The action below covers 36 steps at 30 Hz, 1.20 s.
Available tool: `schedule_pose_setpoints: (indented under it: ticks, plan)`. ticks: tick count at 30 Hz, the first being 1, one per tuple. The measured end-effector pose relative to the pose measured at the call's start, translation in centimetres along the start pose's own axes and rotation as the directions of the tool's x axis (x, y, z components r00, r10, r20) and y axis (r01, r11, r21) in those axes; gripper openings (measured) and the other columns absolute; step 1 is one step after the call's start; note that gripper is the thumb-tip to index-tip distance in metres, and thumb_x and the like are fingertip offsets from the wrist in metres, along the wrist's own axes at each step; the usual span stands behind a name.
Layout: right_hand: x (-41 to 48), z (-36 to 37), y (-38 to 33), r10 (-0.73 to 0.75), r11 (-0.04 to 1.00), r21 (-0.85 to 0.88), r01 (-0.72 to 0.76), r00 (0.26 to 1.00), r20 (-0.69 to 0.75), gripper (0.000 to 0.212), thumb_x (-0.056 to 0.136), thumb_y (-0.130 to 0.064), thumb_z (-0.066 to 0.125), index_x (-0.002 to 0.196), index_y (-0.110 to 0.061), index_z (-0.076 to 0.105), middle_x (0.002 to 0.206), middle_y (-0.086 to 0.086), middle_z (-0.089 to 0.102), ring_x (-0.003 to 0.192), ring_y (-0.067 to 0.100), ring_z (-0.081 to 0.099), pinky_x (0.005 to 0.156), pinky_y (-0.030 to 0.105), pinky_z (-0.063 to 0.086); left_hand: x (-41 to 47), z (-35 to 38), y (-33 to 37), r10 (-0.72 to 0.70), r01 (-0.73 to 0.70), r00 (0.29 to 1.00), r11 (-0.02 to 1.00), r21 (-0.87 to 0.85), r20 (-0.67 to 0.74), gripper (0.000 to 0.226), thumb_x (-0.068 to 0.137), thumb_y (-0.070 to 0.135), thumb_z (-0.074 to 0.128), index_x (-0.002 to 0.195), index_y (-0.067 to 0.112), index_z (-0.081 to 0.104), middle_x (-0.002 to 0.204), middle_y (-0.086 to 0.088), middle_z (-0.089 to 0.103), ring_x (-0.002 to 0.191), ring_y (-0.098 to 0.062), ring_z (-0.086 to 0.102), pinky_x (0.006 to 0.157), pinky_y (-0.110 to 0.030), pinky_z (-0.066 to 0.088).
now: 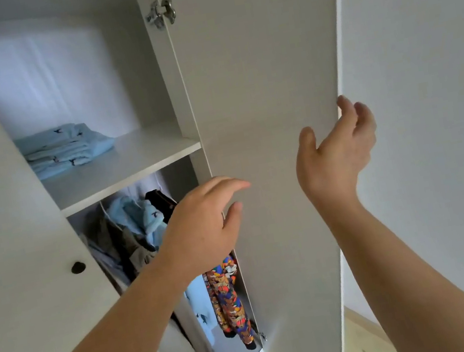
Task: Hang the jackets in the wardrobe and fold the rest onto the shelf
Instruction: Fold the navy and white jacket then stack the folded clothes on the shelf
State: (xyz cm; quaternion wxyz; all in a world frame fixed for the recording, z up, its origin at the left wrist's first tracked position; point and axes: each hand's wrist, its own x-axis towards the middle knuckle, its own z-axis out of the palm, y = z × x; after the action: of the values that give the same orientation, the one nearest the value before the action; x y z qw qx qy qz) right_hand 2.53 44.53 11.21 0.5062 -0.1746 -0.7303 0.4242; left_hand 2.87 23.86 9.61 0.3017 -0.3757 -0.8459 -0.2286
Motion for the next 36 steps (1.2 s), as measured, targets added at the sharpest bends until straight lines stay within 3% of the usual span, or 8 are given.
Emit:
schedule_pose_setpoints:
  ticks: [7,10,12,14,21,25,31,36]
  plan:
    - [3.6,-0.7,3.3,0.163,0.986,-0.044,-0.159,0.896,0.413,0.069,0.105,-0.039,0.04,0.16,-0.01,0.009,0.166,0.006,0.021,0.15,0.025,0.026,0.121,0.038,0.025,1.3,1.2,1.6,0.005,-0.004,1.0,0.999,-0.037,0.024,0.029,0.094,0.011,0.063,0.12,0.022,0.069,0.116,0.01,0.066,0.098,-0.008,0.06,0.086,-0.026,0.047]
    - [4.2,-1.1,3.7,0.17,0.985,-0.052,-0.162,0.927,0.335,0.032,0.104,-0.039,0.036,0.107,-0.013,0.054,0.105,0.006,0.061,0.099,0.029,0.057,0.08,0.037,0.045,1.2,1.0,1.2,-0.014,0.014,1.0,1.0,-0.015,0.013,0.027,0.095,0.012,0.062,0.119,0.022,0.069,0.112,0.013,0.064,0.096,-0.006,0.059,0.085,-0.024,0.046]
    - [4.0,-1.9,3.4,0.161,0.986,-0.014,-0.164,0.944,0.288,0.038,0.104,-0.038,0.033,0.073,-0.016,0.037,0.067,-0.003,0.043,0.065,0.021,0.042,0.058,0.033,0.032,0.8,0.6,0.8,-0.016,0.016,1.0,1.0,-0.004,-0.002,0.027,0.095,0.011,0.062,0.118,0.021,0.07,0.107,0.015,0.061,0.101,-0.011,0.061,0.087,-0.029,0.05]
    - [2.4,-2.3,2.8,0.136,0.99,-0.008,-0.139,0.955,0.263,0.042,0.104,-0.041,0.035,0.069,-0.018,0.039,0.062,-0.007,0.044,0.06,0.017,0.042,0.058,0.031,0.032,0.2,0.3,0.3,-0.018,0.018,0.999,1.0,0.006,-0.027,0.026,0.094,0.009,0.062,0.116,0.02,0.071,0.107,0.013,0.064,0.101,-0.012,0.062,0.088,-0.031,0.051]
    - [-6.2,1.1,-0.7,-0.175,0.976,0.2,0.092,0.873,0.455,0.042,0.097,-0.064,0.046,0.091,-0.029,0.067,0.086,-0.02,0.069,0.084,-0.003,0.064,0.075,0.026,0.055,-2.5,-1.7,-3.4,-0.108,0.127,0.977,0.987,0.094,-0.185,0.022,0.092,0.004,0.063,0.109,0.015,0.072,0.103,0.008,0.068,0.093,-0.006,0.063,0.081,-0.022,0.052]
    - [-8.4,5.3,-3.0,-0.324,0.944,0.25,0.218,0.766,0.555,0.052,0.089,-0.076,0.051,0.122,-0.036,0.056,0.124,-0.023,0.058,0.109,-0.003,0.055,0.083,0.02,0.049,-4.8,-3.0,-5.5,-0.237,0.283,0.917,0.953,0.106,-0.32,0.021,0.093,0.006,0.061,0.107,0.019,0.069,0.103,0.01,0.067,0.092,-0.001,0.059,0.083,-0.017,0.049]
    - [-10.5,12.7,-6.6,-0.522,0.842,0.327,0.428,0.5,0.691,0.046,0.106,-0.037,0.043,0.15,-0.029,0.037,0.153,-0.011,0.045,0.133,0.016,0.051,0.102,0.031,0.043,-9.0,-5.8,-8.5,-0.478,0.595,0.681,0.803,0.039,-0.555,0.031,0.088,0.003,0.061,0.111,0.021,0.053,0.106,0.01,0.055,0.094,-0.006,0.056,0.081,-0.02,0.048]
    - [-12.9,18.0,-9.0,-0.515,0.811,0.286,0.511,0.389,0.764,0.056,0.105,-0.013,0.035,0.159,-0.02,0.021,0.167,0.002,0.019,0.142,0.026,0.043,0.109,0.036,0.041,-11.7,-8.4,-10.7,-0.546,0.698,0.68,0.686,0.206,-0.489,0.041,0.088,-0.003,0.058,0.125,0.015,0.055,0.124,0.002,0.057,0.112,-0.014,0.057,0.094,-0.024,0.044]
